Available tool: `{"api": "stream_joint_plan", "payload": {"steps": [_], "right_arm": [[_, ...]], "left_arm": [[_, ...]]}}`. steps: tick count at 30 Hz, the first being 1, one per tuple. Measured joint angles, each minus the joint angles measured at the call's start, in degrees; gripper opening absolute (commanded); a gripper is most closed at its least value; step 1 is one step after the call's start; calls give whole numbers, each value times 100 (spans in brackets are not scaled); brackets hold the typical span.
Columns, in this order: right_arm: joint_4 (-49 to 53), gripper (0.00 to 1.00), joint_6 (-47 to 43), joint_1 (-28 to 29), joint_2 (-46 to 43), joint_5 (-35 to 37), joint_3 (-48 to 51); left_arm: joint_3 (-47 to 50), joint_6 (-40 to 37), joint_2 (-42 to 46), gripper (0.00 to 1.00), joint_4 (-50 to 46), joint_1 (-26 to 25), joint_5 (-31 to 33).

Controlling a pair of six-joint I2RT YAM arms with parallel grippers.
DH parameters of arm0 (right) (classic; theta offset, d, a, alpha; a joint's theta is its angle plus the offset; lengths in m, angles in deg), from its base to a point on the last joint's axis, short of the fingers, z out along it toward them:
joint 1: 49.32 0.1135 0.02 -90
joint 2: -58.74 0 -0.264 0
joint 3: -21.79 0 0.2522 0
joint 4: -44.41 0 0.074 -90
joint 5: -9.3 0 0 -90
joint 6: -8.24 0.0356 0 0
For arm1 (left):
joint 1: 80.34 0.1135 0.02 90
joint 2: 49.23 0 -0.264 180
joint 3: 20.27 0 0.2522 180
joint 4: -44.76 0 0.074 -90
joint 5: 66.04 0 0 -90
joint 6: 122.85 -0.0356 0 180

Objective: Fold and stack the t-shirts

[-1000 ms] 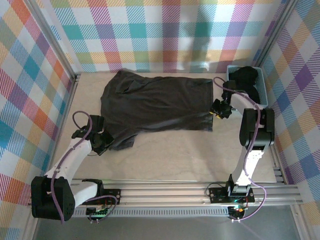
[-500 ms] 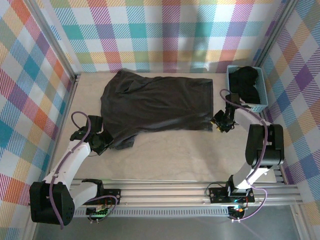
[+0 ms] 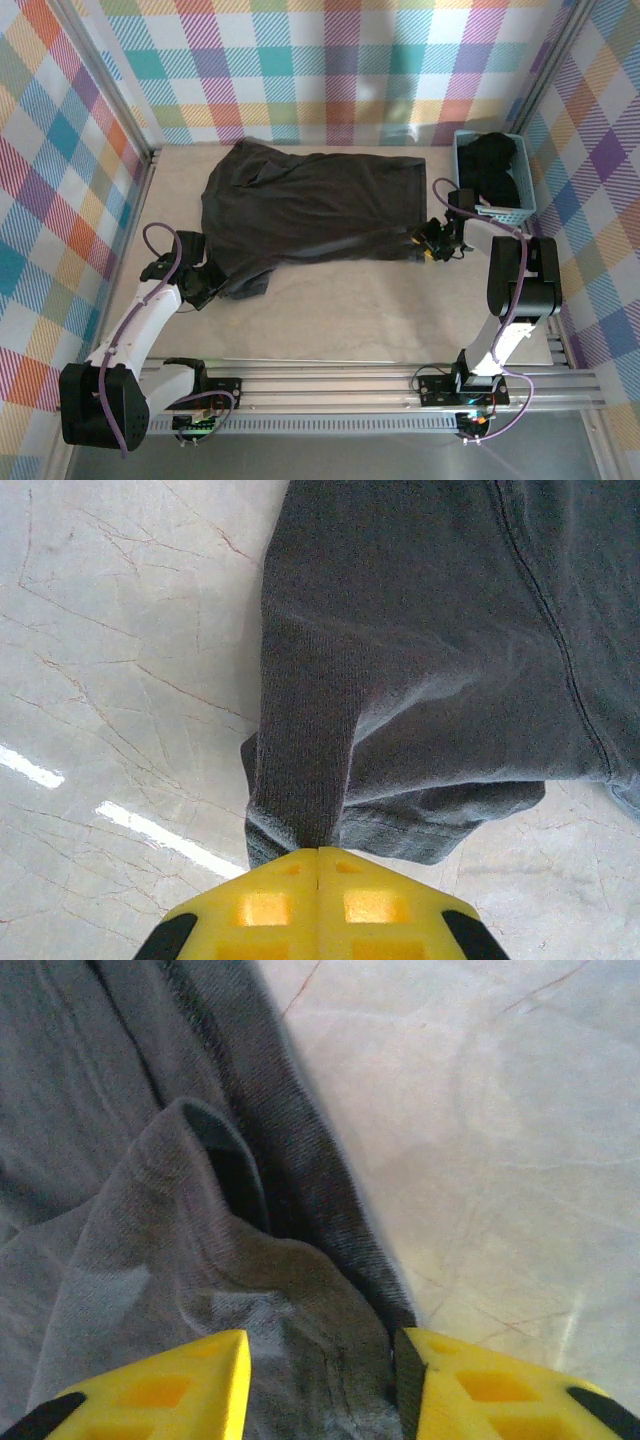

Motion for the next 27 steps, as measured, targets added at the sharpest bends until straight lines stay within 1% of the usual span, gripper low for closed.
{"api": "stream_joint_plan", "payload": {"steps": [3,4,9,12,19,27], "right_arm": [[-13,37,-17,0,0,-105,63],[-13,34,-39,0,0,-107,74],[2,10,-140,0,-140,-96,232],[70,0,-179,0,-354,-90,376],[199,0,-260,0,-693,13,507],[737,0,-433,0,-1690,98,573]], "left_arm": [[0,-20,0,0,0,0,0],[0,-20,2,0,0,0,0],[0,-42,2,0,0,0,0],[0,-44,2,0,0,0,0],[0,-81,2,0,0,0,0],[0,-85,7,0,-4,0,7]]}}
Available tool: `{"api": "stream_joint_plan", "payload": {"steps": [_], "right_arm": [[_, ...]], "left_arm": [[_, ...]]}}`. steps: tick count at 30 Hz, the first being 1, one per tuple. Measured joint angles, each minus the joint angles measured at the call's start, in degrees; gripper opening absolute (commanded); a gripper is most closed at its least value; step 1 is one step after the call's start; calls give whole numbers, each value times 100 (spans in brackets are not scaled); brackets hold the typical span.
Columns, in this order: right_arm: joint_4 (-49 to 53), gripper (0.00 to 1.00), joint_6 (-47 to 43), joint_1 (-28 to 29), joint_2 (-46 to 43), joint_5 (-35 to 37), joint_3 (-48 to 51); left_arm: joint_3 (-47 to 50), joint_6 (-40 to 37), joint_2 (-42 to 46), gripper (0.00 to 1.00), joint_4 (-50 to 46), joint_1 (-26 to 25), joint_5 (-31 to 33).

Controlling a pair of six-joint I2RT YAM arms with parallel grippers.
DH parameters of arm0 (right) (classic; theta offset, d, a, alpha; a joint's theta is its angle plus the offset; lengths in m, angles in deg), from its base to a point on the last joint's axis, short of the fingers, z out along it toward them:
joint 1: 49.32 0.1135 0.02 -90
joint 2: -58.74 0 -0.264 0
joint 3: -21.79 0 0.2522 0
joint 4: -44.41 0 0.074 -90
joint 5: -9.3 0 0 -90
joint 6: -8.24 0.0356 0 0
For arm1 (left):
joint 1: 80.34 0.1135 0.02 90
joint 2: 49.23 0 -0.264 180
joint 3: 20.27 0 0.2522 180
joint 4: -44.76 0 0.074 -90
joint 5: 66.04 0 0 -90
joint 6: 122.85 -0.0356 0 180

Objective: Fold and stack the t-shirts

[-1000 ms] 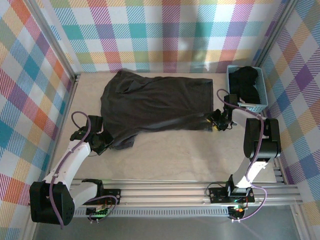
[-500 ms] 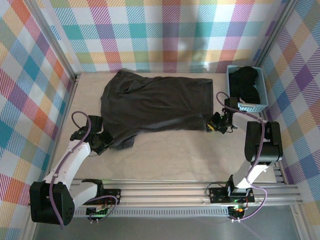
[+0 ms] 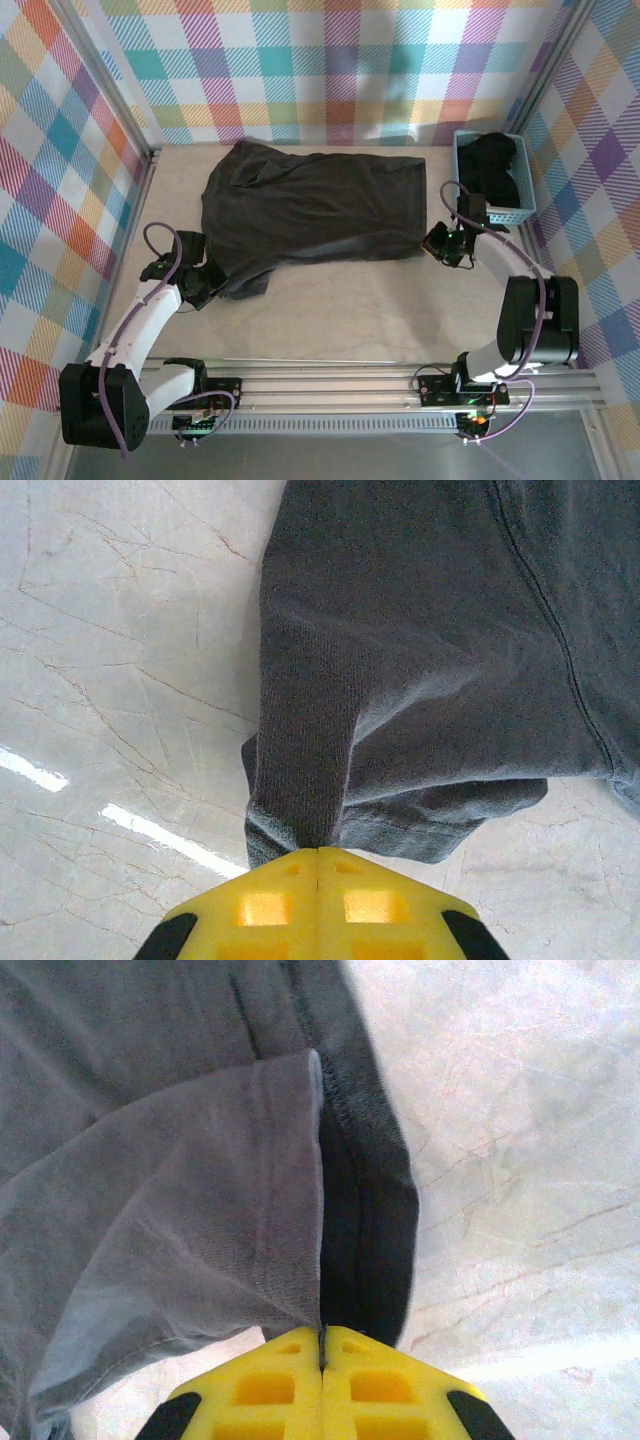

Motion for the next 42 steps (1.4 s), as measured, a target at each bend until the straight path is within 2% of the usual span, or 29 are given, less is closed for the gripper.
{"api": "stream_joint_plan", "payload": {"steps": [5,13,17,23,26,27,30,32,37,42], "right_arm": [[192,0,-92,0,-313,-2,313],[431,0,-177,-9,-337,260,879],[417,0,-282,-111,-46,376,765],[433,0,-428,-195,719,452,74],[452,0,-435,-195,767,490,20],[468,1,-435,-195,767,503,20],[535,22,-468,-195,737,581,37],[586,28,-496,-203,592,708,107],[678,31,-90,-219,-229,710,476],[483,33,966,-72,-498,407,890]], "left_arm": [[0,0,17,0,-31,0,13],[0,-22,116,0,-151,0,15],[0,-42,153,0,-177,0,15],[0,-42,168,0,-280,0,15],[0,-42,190,0,-282,0,15],[0,-42,201,0,-282,0,15],[0,-42,212,0,-282,0,13],[0,-46,212,0,-284,0,11],[0,-63,221,0,-282,0,-4],[0,-63,225,0,-282,0,-7]]}}
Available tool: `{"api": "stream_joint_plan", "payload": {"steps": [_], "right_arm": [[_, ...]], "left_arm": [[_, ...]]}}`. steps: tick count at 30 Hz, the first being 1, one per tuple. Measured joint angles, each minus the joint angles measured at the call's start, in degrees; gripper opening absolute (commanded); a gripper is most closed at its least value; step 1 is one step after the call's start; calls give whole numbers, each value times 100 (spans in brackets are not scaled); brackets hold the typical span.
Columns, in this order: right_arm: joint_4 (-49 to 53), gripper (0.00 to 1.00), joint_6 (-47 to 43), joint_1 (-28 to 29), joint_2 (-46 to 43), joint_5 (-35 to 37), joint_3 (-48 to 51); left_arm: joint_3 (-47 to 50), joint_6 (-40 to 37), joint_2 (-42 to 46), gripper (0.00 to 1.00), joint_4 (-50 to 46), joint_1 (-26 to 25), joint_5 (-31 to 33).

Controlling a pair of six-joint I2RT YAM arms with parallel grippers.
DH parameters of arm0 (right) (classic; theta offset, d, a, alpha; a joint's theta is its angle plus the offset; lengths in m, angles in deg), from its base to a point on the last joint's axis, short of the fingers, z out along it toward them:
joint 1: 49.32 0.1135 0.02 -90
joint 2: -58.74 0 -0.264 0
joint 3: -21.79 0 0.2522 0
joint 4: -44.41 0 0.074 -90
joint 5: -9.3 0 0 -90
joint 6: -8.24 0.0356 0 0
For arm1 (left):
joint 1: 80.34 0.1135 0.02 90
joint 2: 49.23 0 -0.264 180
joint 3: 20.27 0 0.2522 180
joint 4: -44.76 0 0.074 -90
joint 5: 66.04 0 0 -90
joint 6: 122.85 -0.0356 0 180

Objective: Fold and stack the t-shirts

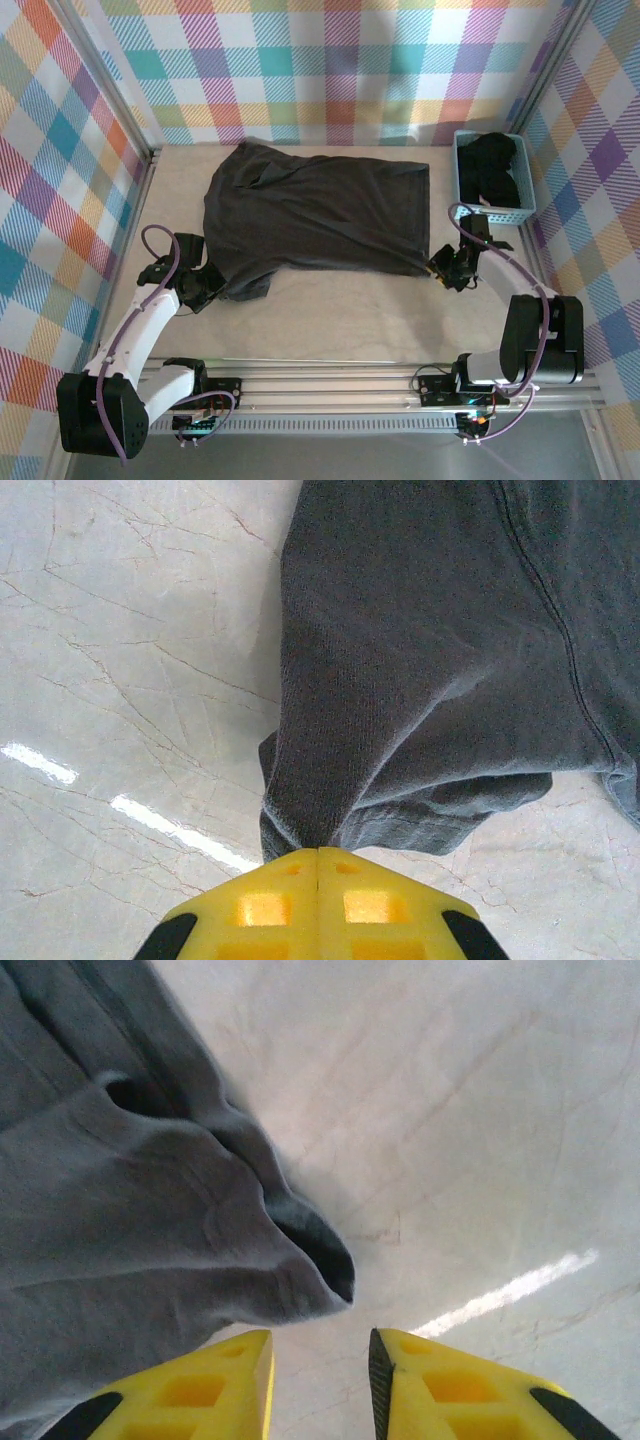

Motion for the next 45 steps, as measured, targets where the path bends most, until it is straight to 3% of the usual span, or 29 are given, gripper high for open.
{"api": "stream_joint_plan", "payload": {"steps": [9,26,36,39,43,45], "right_arm": [[-385,33,1187,72,238,-258,192],[-579,33,1593,72,848,-275,-199],[-785,28,1703,72,1196,-304,-321],[-855,21,1742,72,1309,-350,-391],[-938,0,1777,72,1429,-374,-472],[-922,0,1742,79,1392,-306,-492]], "left_arm": [[0,0,4,0,0,0,0],[0,2,7,0,2,0,-39],[0,0,9,0,2,0,-39],[0,0,17,0,2,0,-42],[0,0,33,0,0,0,-42],[0,-2,48,0,0,0,-46]]}}
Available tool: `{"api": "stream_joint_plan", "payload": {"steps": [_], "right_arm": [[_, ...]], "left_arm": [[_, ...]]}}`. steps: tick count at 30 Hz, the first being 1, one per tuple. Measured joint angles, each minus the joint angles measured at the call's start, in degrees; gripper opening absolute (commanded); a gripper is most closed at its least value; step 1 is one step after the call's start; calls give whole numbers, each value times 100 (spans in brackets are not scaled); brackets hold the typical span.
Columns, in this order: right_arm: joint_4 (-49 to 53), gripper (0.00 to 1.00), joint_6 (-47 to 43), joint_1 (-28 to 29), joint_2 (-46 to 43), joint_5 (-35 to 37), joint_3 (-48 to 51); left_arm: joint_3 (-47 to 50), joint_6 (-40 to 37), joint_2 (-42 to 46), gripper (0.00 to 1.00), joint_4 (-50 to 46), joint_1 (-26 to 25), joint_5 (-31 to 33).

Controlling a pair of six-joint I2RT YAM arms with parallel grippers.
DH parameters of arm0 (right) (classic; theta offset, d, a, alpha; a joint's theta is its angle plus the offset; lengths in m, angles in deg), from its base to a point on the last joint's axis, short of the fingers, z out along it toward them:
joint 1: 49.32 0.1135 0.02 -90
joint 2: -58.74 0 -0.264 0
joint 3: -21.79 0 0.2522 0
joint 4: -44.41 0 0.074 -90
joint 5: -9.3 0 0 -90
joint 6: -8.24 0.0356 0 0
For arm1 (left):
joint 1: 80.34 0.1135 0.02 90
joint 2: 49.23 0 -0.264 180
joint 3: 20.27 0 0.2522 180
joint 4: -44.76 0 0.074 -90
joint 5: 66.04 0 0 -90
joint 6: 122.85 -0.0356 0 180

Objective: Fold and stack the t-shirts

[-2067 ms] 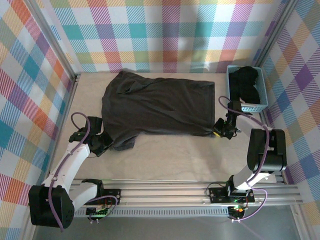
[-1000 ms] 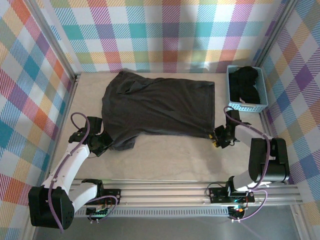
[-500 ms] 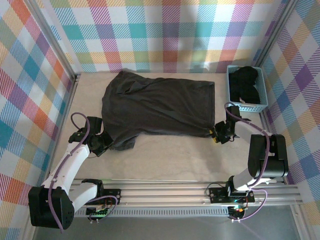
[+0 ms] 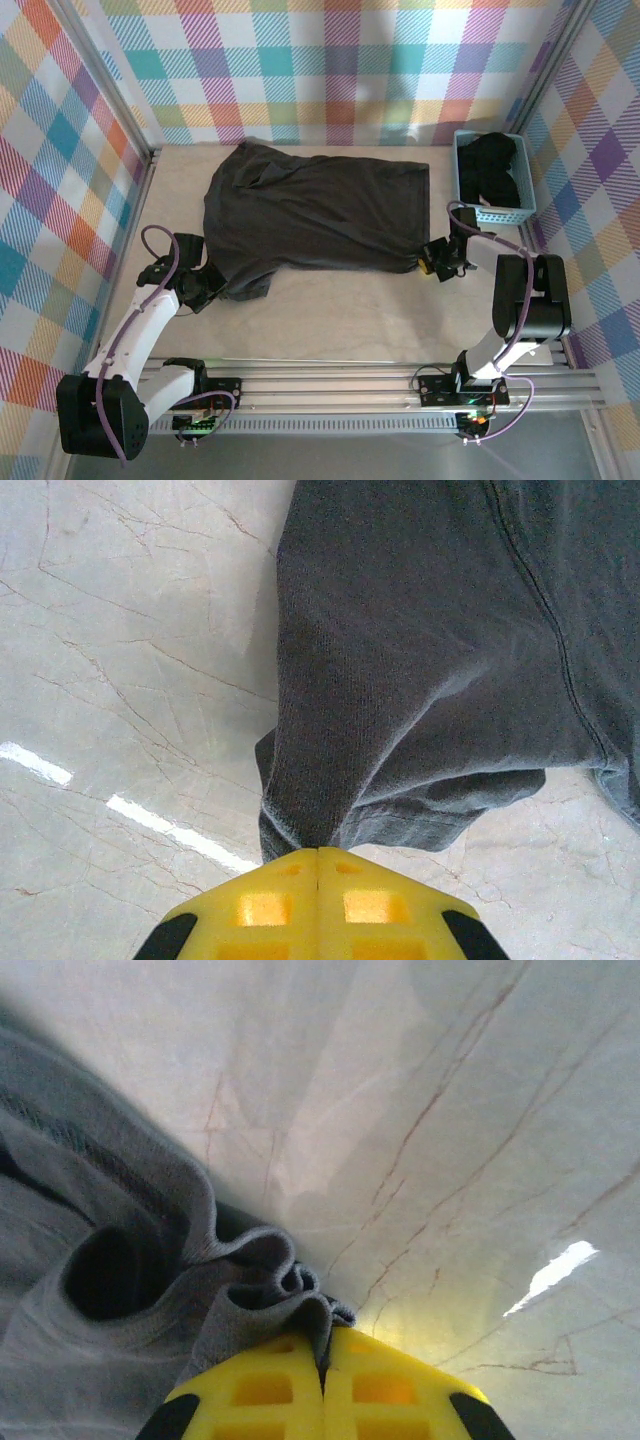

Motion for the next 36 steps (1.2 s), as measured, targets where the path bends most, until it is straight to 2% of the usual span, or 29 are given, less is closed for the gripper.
{"api": "stream_joint_plan", "payload": {"steps": [5,8,14,16,18,19,21,23,27,28,31,36], "right_arm": [[544,0,-400,20,-590,487,-35],[837,0,-761,-138,-1182,691,-144],[1088,0,-1473,-901,-1429,885,-232],[1182,0,-1655,-1034,-1340,938,-234],[1239,0,-1799,-1049,-1244,973,-236],[1259,0,-1860,-1049,-1185,977,-236],[1285,0,-1958,-1049,-1080,1001,-236],[1316,0,-2046,-1049,-1036,1023,-236],[1325,0,-2162,-1049,-1029,1038,-238],[1325,0,-2197,-1049,-1029,1036,-238],[1322,0,-2247,-1049,-1029,1023,-240],[1322,0,-2371,-1049,-1027,916,-240]], "left_arm": [[0,-57,28,0,9,-2,-363],[2,61,55,0,109,-278,-793],[2,671,129,0,828,-2376,-1329],[2,782,120,29,1056,-2758,-1519],[0,800,70,58,1252,-2841,-1749],[-35,776,17,63,1259,-2852,-1827],[-229,619,-98,63,1056,-2817,-1836],[-490,424,-138,58,811,-2643,-1770],[-905,131,-101,33,363,-1488,-1440],[-973,66,-138,31,214,-1145,-1268],[-975,-33,-361,33,-2,-560,-859],[-573,-42,-1043,29,201,-170,-678]]}}
